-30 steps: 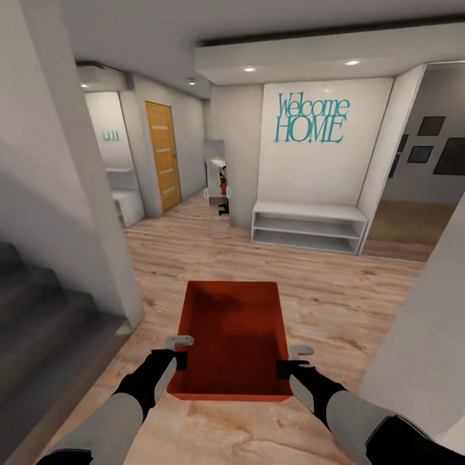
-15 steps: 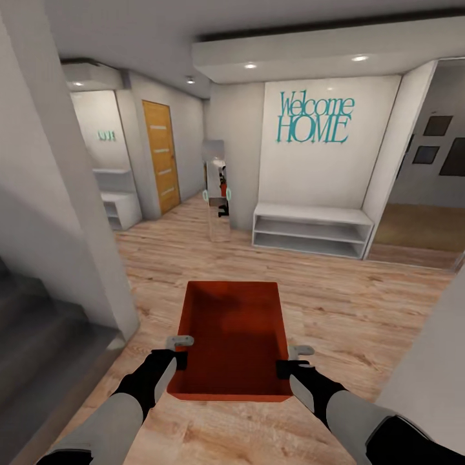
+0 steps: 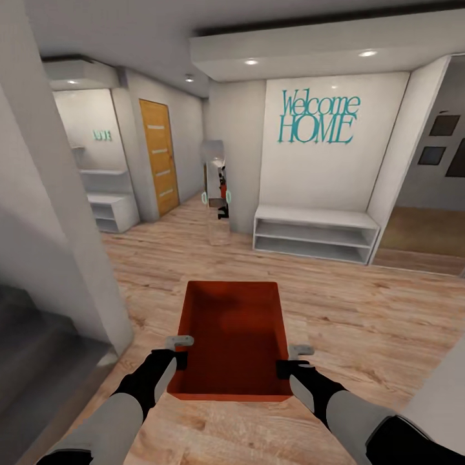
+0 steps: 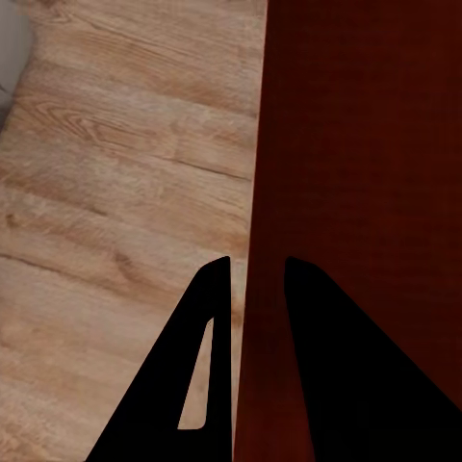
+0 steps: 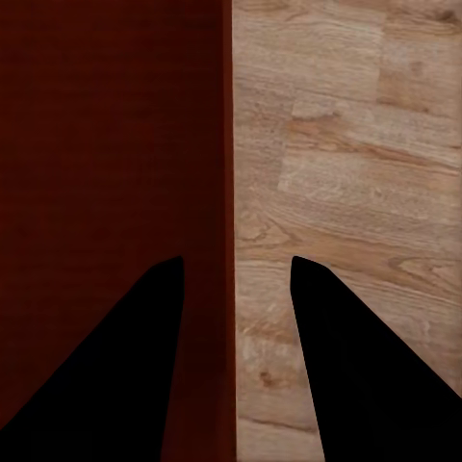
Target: Move the two storage containers from the living room to the garage. In the garage, place one container on the floor and stack the other container on top of it (either order is fine).
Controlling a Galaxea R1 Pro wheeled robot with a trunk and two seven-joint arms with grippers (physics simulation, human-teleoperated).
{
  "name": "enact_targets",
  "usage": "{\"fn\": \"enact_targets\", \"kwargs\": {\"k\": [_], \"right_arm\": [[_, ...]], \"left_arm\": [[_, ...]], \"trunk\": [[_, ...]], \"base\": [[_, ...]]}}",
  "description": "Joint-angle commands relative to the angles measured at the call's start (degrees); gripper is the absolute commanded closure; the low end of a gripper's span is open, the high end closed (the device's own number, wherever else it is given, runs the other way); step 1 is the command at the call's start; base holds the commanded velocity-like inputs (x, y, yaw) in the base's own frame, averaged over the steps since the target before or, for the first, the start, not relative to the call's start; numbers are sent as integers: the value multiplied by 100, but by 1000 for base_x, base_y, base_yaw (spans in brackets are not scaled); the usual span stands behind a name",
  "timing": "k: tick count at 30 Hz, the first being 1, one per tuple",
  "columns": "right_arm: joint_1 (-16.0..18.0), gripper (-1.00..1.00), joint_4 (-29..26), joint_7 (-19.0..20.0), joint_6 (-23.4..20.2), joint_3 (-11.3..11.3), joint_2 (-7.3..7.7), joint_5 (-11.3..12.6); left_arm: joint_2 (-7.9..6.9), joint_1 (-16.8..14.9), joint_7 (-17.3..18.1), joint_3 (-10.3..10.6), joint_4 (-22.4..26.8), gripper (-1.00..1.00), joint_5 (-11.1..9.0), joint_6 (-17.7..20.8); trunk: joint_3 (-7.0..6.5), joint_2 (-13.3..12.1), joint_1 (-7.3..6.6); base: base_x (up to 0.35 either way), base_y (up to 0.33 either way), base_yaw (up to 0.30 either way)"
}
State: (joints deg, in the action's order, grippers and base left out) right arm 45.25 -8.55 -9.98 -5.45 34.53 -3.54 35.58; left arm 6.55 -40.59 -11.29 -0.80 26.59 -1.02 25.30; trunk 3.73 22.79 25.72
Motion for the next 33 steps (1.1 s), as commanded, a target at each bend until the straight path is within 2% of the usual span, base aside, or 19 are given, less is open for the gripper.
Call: {"fn": "enact_targets", "kwargs": {"k": [1,33], "right_arm": [[4,100,-41,-21,62,203,3,19],[5,100,-41,-17,62,203,3,19]], "left_arm": [[-23,-2,-49,-8,-5,100,71,47],[-23,-1,-49,-12,-14,100,66,47]], "trunk": [[13,13,7],[13,13,7]], "base": [[322,0,0],[322,0,0]]}}
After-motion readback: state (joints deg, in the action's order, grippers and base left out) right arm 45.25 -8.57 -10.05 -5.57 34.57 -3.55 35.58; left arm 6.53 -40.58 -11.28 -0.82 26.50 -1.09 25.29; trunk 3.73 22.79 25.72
